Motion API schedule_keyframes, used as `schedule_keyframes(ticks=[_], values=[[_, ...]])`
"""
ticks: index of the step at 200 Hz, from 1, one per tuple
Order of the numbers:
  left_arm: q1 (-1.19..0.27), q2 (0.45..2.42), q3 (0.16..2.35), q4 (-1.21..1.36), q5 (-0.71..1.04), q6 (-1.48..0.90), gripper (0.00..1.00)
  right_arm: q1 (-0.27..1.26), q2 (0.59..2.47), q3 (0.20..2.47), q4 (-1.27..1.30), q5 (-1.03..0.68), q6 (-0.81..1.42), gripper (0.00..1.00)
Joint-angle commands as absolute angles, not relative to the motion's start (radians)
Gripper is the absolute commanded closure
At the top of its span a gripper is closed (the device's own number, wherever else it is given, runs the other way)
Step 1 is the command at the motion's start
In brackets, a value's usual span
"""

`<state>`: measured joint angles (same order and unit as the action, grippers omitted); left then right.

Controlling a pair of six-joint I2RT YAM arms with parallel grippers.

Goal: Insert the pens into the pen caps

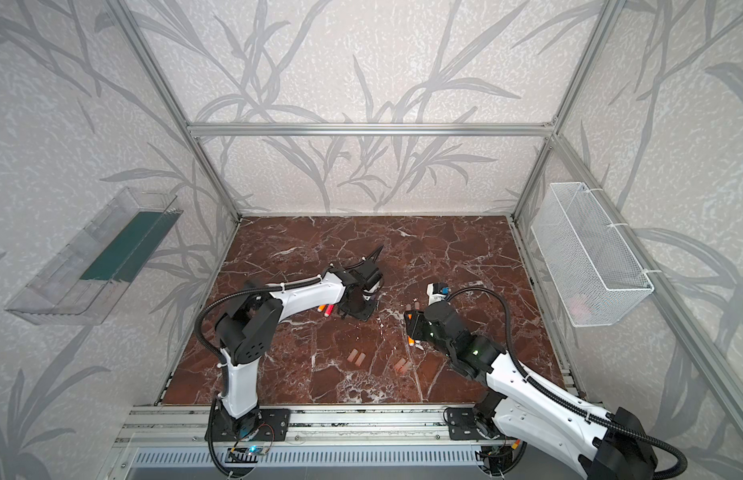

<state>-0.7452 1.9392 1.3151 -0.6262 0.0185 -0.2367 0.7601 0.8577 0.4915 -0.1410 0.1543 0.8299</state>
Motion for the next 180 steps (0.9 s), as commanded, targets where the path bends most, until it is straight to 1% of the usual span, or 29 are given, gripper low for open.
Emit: schedule_keyframes(ticks=[1,13,37,67,90,107,122,141,165,180], values=[[-0.748,1.779,1.237,-0.511,0.131,-0.253,0.88,0.765,0.818,0.434,-0.003,0.13,0.896,0.5],[-0.757,1.713,1.182,-0.436,0.186,-0.255,0.91,0.767,0.809,0.388,0.084,0.111,0.923,0.49],[-0.802,1.615,1.107,-0.345,0.204,-0.253,0.94,0.788,0.834,0.33,0.251,0.102,0.969,0.47],[-0.864,1.503,1.026,-0.231,0.219,-0.244,0.95,0.851,0.946,0.356,0.362,0.138,0.978,0.45],[-0.897,1.442,0.972,-0.16,0.227,-0.225,0.95,0.857,1.048,0.39,0.45,0.128,0.993,0.45],[-0.903,1.417,0.945,-0.127,0.232,-0.221,0.95,0.857,1.081,0.412,0.472,0.142,0.996,0.46],[-0.902,1.411,0.946,-0.134,0.218,-0.221,0.96,0.859,1.066,0.406,0.488,0.16,0.998,0.46],[-0.902,1.403,0.945,-0.138,0.215,-0.218,0.97,0.861,1.0,0.376,0.486,0.203,1.002,0.46],[-0.906,1.383,0.938,-0.131,0.255,-0.218,0.98,0.864,0.921,0.356,0.431,0.258,1.006,0.45],[-0.914,1.363,0.924,-0.107,0.276,-0.211,0.98,0.863,0.907,0.358,0.416,0.268,1.006,0.45]])
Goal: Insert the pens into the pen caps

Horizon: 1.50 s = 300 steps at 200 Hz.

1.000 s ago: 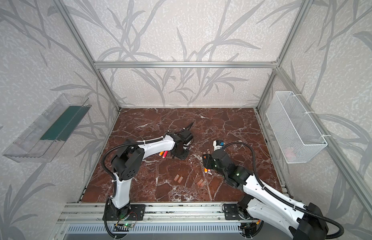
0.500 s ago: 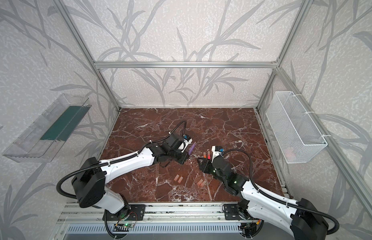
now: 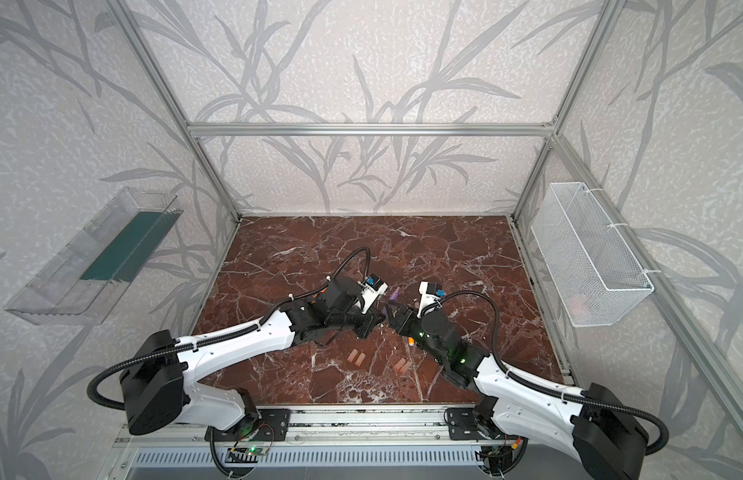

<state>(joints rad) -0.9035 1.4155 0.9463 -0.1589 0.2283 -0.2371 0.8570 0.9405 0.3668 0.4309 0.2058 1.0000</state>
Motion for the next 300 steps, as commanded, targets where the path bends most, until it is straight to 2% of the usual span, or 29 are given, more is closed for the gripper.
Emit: schedule_keyframes(ticks=[1,29,66,124,139,158,180,228,272,300], values=[[-0.914,1.363,0.924,-0.106,0.278,-0.211,0.98,0.863,0.907,0.358,0.416,0.268,1.005,0.45],[-0.931,1.34,0.921,-0.117,0.303,-0.186,0.97,0.862,0.918,0.378,0.408,0.272,1.003,0.48],[-0.943,1.341,0.926,-0.125,0.324,-0.168,0.98,0.864,0.924,0.405,0.385,0.291,0.995,0.58],[-0.954,1.358,0.939,-0.14,0.341,-0.153,0.97,0.864,0.908,0.394,0.386,0.284,1.012,0.86],[-0.954,1.364,0.939,-0.128,0.354,-0.157,0.93,0.864,0.91,0.393,0.387,0.281,1.012,0.93],[-0.956,1.37,0.942,-0.14,0.342,-0.151,0.78,0.865,0.914,0.374,0.426,0.273,1.043,1.0],[-0.956,1.369,0.924,-0.103,0.335,-0.16,0.62,0.881,0.925,0.346,0.496,0.268,1.076,1.0],[-0.957,1.365,0.912,-0.077,0.316,-0.168,0.57,0.954,0.951,0.325,0.589,0.314,1.108,1.0],[-0.957,1.365,0.907,-0.074,0.299,-0.166,0.57,1.003,0.958,0.318,0.649,0.333,1.117,1.0],[-0.957,1.359,0.915,-0.101,0.288,-0.162,0.77,1.032,0.964,0.315,0.657,0.354,1.123,1.0]])
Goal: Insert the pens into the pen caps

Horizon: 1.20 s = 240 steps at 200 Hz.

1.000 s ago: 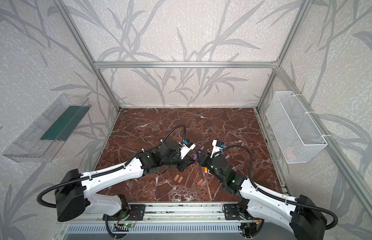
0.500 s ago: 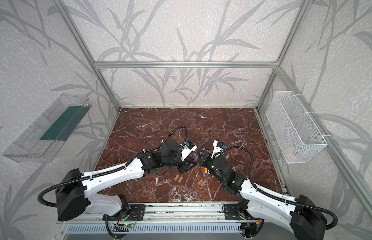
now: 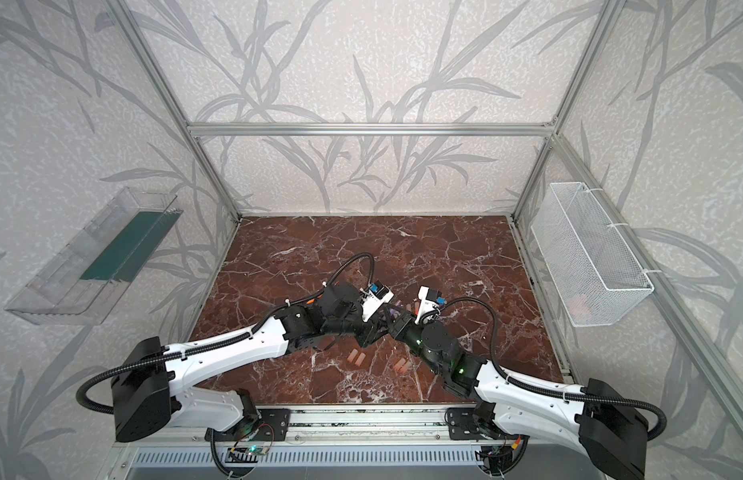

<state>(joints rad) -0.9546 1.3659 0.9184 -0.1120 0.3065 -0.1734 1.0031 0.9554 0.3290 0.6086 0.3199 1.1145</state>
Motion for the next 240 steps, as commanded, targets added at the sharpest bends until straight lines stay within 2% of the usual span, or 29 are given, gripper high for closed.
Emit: schedule_keyframes(ticks=[1,14,28,37,62,79,104,131,155,184,240], values=[[-0.957,1.358,0.915,-0.1,0.287,-0.162,0.78,1.039,0.965,0.315,0.658,0.356,1.123,1.0],[-0.957,1.35,0.901,-0.076,0.278,-0.17,0.9,1.052,0.966,0.317,0.652,0.359,1.12,1.0],[-0.958,1.346,0.907,-0.081,0.277,-0.176,0.97,1.053,0.963,0.317,0.63,0.371,1.122,0.98],[-0.957,1.34,0.907,-0.092,0.261,-0.178,1.0,1.052,0.959,0.313,0.617,0.381,1.13,0.91],[-0.948,1.317,0.878,-0.07,0.143,-0.195,1.0,1.052,0.908,0.309,0.531,0.403,1.113,0.66],[-0.912,1.315,0.876,-0.087,0.036,-0.251,1.0,1.052,0.816,0.356,0.286,0.431,1.08,0.58],[-0.806,1.294,0.833,-0.088,-0.064,-0.339,1.0,1.051,0.716,0.439,-0.084,0.452,1.016,0.58],[-0.752,1.295,0.843,-0.178,-0.291,-0.417,1.0,1.052,0.703,0.474,-0.324,0.434,0.994,0.6],[-0.743,1.289,0.839,-0.223,-0.419,-0.438,1.0,1.055,0.824,0.483,-0.381,0.367,0.992,0.64],[-0.743,1.279,0.847,-0.23,-0.396,-0.435,1.0,1.062,0.965,0.49,-0.413,0.332,0.989,0.66],[-0.744,1.263,0.837,-0.23,-0.41,-0.435,1.0,1.092,1.05,0.474,-0.385,0.32,0.989,0.64]])
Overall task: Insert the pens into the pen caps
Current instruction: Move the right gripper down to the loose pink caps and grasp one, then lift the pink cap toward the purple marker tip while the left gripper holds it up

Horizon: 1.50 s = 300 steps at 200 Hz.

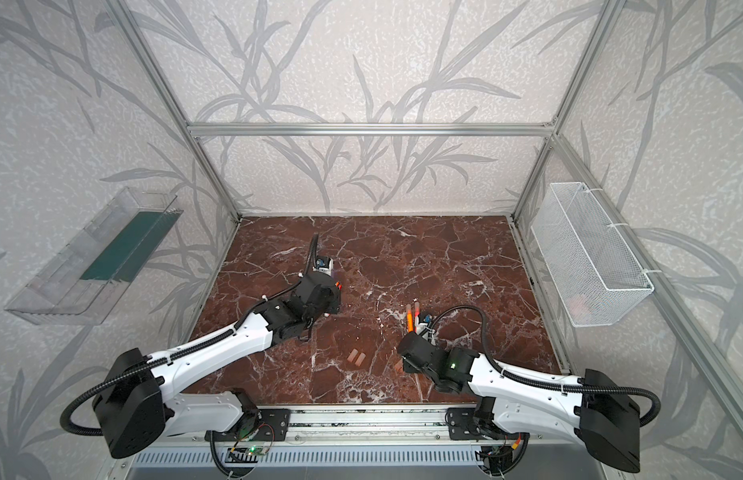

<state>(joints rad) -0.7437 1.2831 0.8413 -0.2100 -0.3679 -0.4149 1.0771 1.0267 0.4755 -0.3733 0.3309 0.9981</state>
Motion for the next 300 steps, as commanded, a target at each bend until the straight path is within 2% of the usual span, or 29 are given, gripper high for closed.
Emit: schedule_keyframes(ticks=[1,66,124,300], values=[[-0.743,1.263,0.837,-0.23,-0.411,-0.434,1.0,1.093,1.052,0.475,-0.384,0.319,0.989,0.64],[-0.743,1.284,0.844,-0.219,-0.396,-0.437,1.0,1.162,1.174,0.486,-0.343,0.333,1.015,0.62],[-0.743,1.29,0.86,-0.236,-0.38,-0.43,1.0,1.219,1.186,0.492,-0.377,0.386,1.062,0.62],[-0.743,1.293,0.864,-0.236,-0.357,-0.434,1.0,1.247,1.309,0.513,-0.436,0.486,1.131,0.68]])
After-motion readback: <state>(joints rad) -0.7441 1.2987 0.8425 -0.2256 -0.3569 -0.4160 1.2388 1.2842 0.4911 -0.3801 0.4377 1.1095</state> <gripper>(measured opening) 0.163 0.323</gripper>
